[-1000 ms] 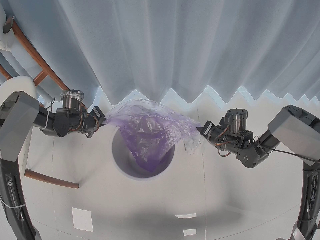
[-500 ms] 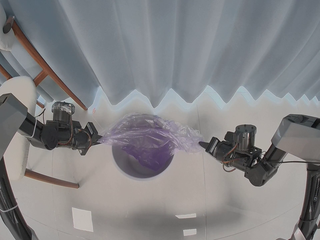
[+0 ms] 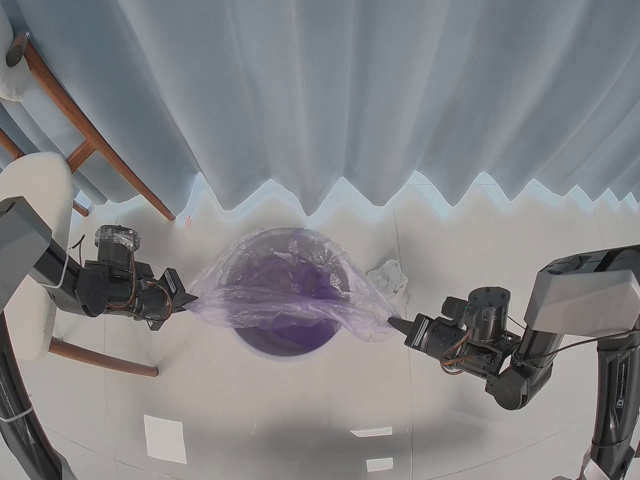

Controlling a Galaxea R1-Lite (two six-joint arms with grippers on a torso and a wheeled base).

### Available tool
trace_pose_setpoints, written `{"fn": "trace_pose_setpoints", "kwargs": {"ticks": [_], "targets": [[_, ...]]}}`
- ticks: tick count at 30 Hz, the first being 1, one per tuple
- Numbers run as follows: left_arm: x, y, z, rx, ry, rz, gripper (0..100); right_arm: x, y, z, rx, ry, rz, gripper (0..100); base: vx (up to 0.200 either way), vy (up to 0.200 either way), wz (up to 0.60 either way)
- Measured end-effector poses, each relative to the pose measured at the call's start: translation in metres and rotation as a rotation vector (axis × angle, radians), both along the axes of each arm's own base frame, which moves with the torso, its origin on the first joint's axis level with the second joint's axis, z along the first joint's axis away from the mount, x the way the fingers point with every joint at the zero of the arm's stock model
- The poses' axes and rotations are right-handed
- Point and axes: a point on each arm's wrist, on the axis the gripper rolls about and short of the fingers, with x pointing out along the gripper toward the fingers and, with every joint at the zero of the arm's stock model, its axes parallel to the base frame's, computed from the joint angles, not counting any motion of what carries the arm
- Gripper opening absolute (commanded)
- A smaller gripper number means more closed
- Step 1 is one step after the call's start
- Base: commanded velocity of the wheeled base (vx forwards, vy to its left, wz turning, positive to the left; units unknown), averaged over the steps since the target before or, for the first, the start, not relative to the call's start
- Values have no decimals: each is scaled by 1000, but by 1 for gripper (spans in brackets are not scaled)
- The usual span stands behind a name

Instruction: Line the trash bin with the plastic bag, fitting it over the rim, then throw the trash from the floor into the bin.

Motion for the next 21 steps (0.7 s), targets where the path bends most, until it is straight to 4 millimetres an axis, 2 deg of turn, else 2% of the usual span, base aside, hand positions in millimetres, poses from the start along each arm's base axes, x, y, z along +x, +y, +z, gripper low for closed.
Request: {"fn": "trace_pose_setpoints", "kwargs": {"ticks": [6, 13, 14, 16, 17, 21], "targets": [[-3, -1, -4, 2, -72, -2, 0, -2, 1, -8, -3, 10, 4, 0, 0, 0, 0], [-13, -8, -10, 16, -157, 1, 0, -1, 2, -6, 23, -41, 5, 0, 0, 0, 0], [-17, -10, -10, 15, -161, -2, 0, -1, 2, -5, 29, -51, 5, 100, 0, 0, 0], [-23, -11, -10, 13, -160, -10, 0, -1, 2, -3, 39, -71, 6, 100, 0, 0, 0], [-26, -12, -10, 12, -155, -15, 100, -2, 3, -2, 41, -81, 9, 100, 0, 0, 0], [-32, -13, -6, 7, -184, -22, 100, -6, 4, 2, 65, -84, 11, 100, 0, 0, 0]]}}
